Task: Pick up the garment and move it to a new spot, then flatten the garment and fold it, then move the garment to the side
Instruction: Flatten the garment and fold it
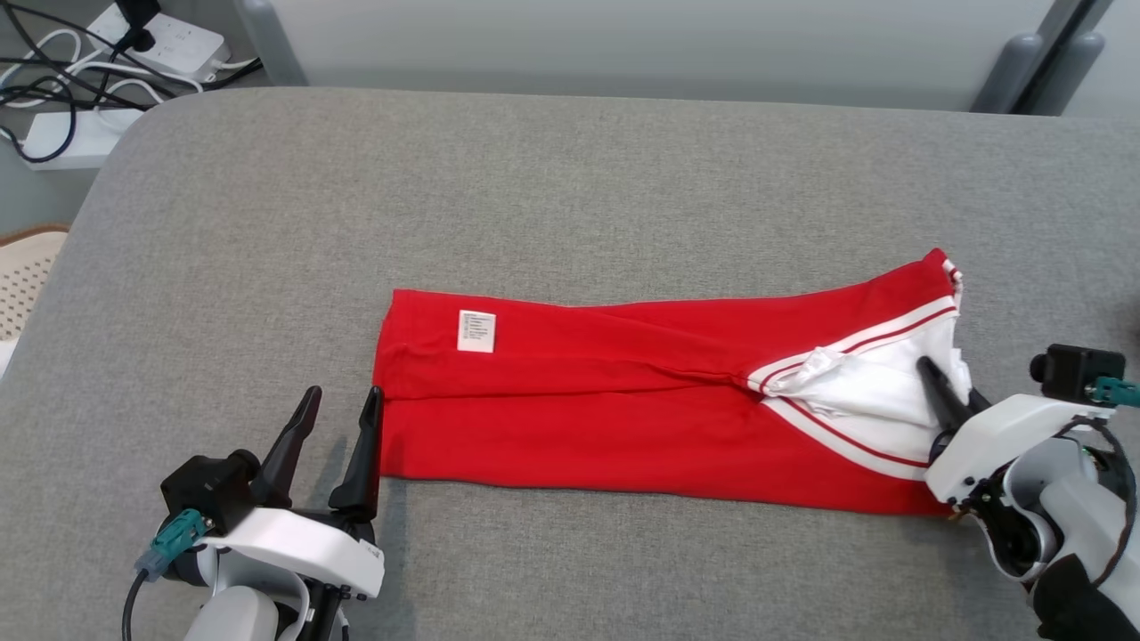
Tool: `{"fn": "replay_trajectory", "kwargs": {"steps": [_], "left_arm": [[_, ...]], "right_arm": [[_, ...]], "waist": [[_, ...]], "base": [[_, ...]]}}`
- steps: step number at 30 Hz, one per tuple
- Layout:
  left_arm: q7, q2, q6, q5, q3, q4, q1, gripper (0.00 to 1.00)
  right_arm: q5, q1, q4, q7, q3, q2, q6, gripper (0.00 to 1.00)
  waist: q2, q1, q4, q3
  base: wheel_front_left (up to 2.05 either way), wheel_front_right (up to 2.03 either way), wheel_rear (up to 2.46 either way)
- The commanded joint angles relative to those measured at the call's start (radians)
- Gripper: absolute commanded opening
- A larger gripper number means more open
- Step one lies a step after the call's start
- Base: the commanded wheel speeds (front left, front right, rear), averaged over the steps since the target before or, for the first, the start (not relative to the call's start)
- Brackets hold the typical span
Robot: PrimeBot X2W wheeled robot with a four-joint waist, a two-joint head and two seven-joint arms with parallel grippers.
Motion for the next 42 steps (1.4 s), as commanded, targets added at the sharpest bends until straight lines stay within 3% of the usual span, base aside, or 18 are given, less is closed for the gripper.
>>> {"fn": "replay_trajectory", "kwargs": {"steps": [1, 13, 18, 26, 32, 42], "left_arm": [[-0.013, 0.026, -0.007, -0.012, 0.028, -0.026, -0.015, 1.0], [-0.013, 0.025, -0.007, -0.012, 0.032, -0.034, -0.013, 1.0], [-0.013, 0.018, -0.007, -0.018, 0.025, -0.028, -0.015, 1.0], [-0.013, 0.009, -0.007, -0.029, 0.005, -0.026, -0.025, 1.0], [-0.013, -0.005, -0.007, -0.032, -0.009, -0.025, -0.039, 1.0], [-0.013, -0.032, -0.007, -0.048, -0.06, -0.022, -0.041, 1.0]], "right_arm": [[0.009, 0.017, -0.002, -0.022, -0.002, -0.024, 0.004, 0.0], [0.027, 0.008, -0.051, -0.032, -0.051, -0.135, 0.004, 0.0], [0.055, 0.013, -0.235, 0.023, -0.015, -0.152, 0.004, 0.0], [0.103, 0.026, -0.598, 0.2, 0.092, -0.18, 0.004, 0.0], [0.082, -0.01, -0.687, 0.288, 0.149, -0.131, 0.004, 0.0], [0.022, -0.08, -0.559, 0.311, 0.189, 0.001, 0.004, 0.0]], "waist": [[0.0, 0.0, -0.006, -0.004], [0.0, 0.0, -0.064, -0.015], [0.0, 0.0, -0.078, -0.012], [0.0, 0.0, -0.059, -0.01], [0.0, 0.0, -0.012, -0.001], [0.0, 0.0, 0.119, 0.006]], "base": [[0.0, 0.0, 0.0], [0.0, 0.0, 0.0], [0.0, 0.0, 0.0], [0.0, 0.0, 0.0], [0.0, 0.0, 0.0], [0.0, 0.0, 0.0]]}}
